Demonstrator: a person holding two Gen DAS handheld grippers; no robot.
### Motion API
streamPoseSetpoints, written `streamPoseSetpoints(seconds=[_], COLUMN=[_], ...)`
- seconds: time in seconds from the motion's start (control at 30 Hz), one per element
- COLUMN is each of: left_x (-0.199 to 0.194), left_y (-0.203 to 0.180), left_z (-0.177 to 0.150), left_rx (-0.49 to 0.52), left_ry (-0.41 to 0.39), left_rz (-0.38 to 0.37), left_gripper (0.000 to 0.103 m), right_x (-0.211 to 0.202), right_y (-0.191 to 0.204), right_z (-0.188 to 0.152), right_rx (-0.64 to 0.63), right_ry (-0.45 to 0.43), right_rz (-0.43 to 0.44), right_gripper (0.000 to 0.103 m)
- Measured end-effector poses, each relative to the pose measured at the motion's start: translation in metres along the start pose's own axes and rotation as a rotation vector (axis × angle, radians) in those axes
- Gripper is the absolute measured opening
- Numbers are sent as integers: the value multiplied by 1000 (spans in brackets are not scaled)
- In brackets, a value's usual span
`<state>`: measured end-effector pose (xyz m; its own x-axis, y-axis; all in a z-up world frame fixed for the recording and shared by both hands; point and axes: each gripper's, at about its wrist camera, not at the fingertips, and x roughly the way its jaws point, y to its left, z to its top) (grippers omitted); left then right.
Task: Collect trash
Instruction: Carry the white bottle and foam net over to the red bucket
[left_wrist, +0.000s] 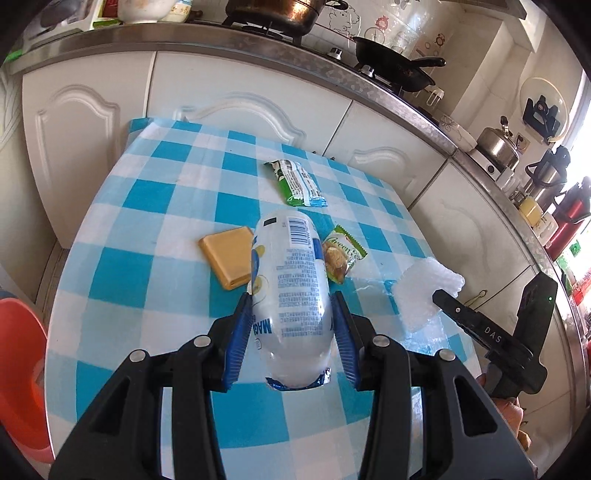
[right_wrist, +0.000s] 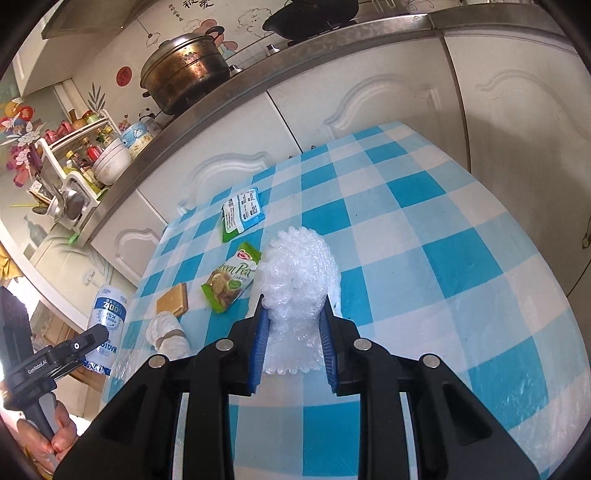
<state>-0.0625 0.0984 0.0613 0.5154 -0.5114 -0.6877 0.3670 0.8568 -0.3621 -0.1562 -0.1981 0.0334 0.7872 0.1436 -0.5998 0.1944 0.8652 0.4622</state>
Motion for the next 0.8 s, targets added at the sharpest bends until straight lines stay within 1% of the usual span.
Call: streamPoseSetpoints(seconds=[0.2, 0.37, 0.5, 0.63, 0.8], left_x=[-22, -41, -60, -82, -108], left_y=[26, 58, 85, 117, 159], left_z=[-24, -42, -52, -63, -77], left_rx=[-39, -96, -129, -178, -255], left_ry=[-5, -10, -31, -51, -70], left_rz=[24, 54, 98, 145, 203], left_gripper=[44, 45, 45, 45, 45], right_x=[-10, -18, -24, -27, -26], right_y=[12, 23, 36, 56, 92], right_z=[-17, -25, -28, -30, -32], right_rx=[-21, -40, -53, -86, -148], right_ry=[24, 27, 24, 31, 47], right_rz=[-3, 8, 17, 33, 72], right_gripper=[28, 28, 28, 28, 28])
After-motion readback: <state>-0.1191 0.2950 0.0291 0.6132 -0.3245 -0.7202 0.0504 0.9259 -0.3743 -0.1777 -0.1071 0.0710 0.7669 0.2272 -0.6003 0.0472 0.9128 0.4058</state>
